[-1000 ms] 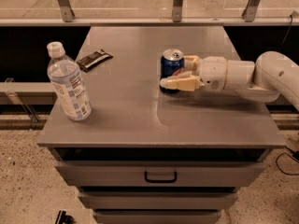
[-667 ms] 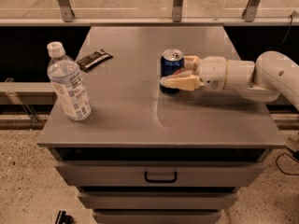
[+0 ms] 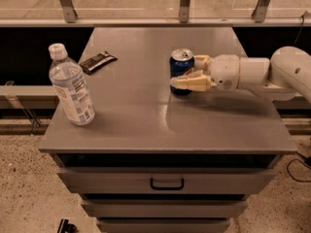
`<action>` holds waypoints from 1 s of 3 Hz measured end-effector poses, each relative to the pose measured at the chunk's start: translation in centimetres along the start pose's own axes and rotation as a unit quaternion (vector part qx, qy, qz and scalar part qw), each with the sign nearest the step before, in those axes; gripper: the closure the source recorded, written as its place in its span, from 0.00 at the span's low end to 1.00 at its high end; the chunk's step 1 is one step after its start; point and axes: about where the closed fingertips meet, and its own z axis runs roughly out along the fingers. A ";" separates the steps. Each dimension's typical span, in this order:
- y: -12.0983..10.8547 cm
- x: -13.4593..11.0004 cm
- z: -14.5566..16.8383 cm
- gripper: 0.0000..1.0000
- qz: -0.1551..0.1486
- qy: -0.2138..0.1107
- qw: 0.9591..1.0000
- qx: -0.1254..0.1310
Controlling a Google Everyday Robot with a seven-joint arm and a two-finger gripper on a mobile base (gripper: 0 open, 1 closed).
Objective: Knock pepsi can over
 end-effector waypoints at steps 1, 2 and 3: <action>-0.7 -0.6 -1.1 0.65 -0.015 0.053 0.998 0.000; -1.7 -1.6 -2.9 0.75 -0.040 0.127 0.991 0.006; -2.4 -2.2 -4.3 0.91 -0.066 0.215 0.974 0.014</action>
Offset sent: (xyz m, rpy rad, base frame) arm 0.0116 -0.0727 0.0445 -0.5116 -0.0389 -0.0996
